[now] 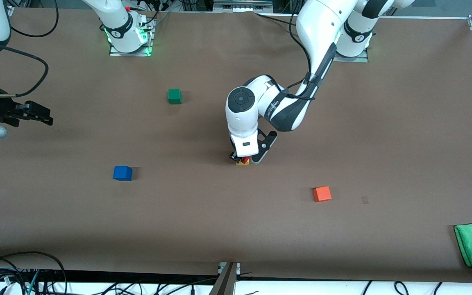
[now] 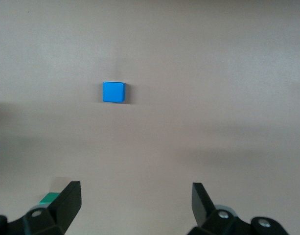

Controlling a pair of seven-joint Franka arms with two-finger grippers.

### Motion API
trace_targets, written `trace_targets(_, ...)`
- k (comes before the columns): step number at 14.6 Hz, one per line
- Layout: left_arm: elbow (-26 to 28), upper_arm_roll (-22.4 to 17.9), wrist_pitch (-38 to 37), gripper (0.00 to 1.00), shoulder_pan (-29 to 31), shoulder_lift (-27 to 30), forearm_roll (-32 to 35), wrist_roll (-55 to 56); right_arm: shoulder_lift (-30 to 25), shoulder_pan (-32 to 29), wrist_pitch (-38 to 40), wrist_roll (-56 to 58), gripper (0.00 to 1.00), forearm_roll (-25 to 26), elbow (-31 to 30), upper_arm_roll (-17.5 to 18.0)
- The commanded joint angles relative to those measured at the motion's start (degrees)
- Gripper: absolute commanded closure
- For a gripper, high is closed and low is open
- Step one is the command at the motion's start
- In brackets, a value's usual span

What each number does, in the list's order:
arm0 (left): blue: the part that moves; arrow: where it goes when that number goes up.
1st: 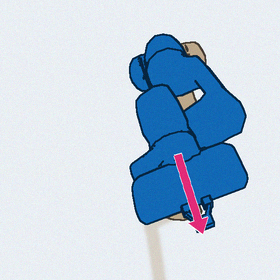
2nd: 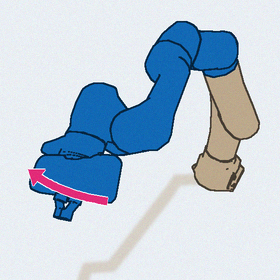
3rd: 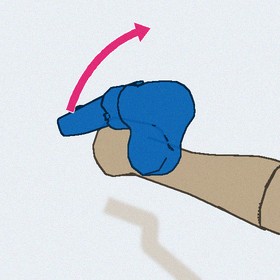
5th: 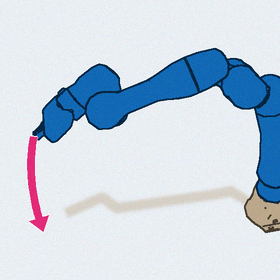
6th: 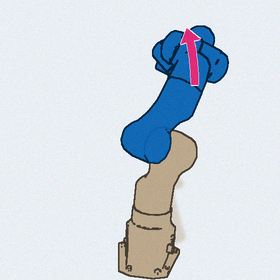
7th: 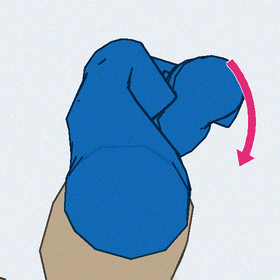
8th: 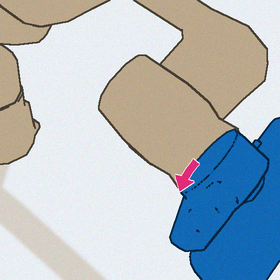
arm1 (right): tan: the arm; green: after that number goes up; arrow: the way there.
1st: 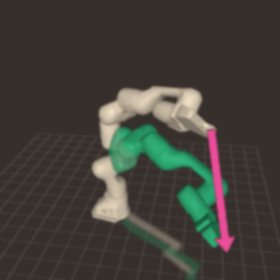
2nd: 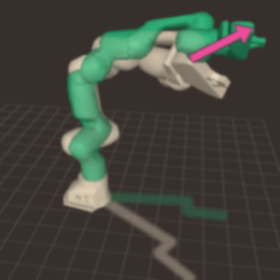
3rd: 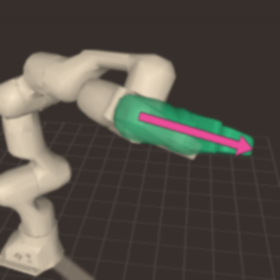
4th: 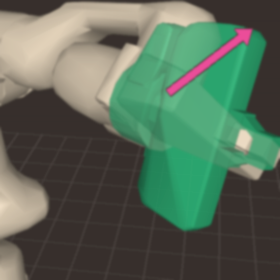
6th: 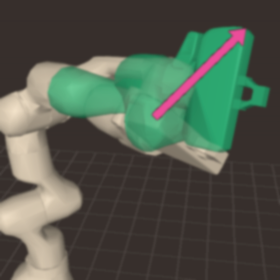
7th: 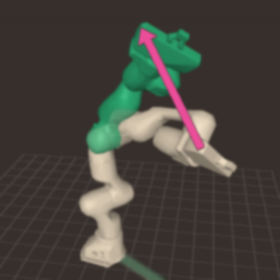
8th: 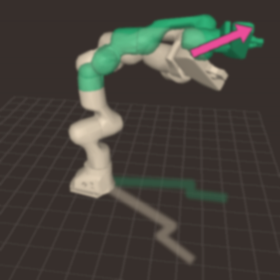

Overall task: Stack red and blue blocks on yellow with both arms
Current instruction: 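Lower the red cube onto the yellow cube with the left gripper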

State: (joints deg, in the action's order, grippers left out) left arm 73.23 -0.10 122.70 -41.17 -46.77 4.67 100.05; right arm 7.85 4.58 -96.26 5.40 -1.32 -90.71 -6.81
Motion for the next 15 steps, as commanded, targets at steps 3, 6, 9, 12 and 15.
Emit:
trace_targets(3,-1.8,-0.5,0.0,1.0,-0.6,-1.3,1.6,1.5,0.0,-0.5,0.7,1.0,0.0,0.6,0.5,0.2)
trace_targets(6,-1.9,-0.6,0.0,1.0,-0.6,-1.5,1.6,1.5,0.1,-0.4,0.8,0.8,0.0,0.7,0.3,0.2)
trace_targets(9,-1.9,-0.6,0.0,1.0,-0.6,-1.7,1.6,1.5,0.4,-0.4,1.2,0.8,0.0,0.6,0.3,0.3)
trace_targets(12,-1.9,-0.6,0.0,1.0,-0.6,-1.7,1.6,1.4,0.6,-0.3,1.5,0.8,0.0,0.7,0.2,0.3)
trace_targets(15,-1.9,-0.6,0.0,1.0,-0.6,-1.7,1.6,1.4,0.6,-0.3,1.5,0.8,0.0,0.7,0.2,0.3)
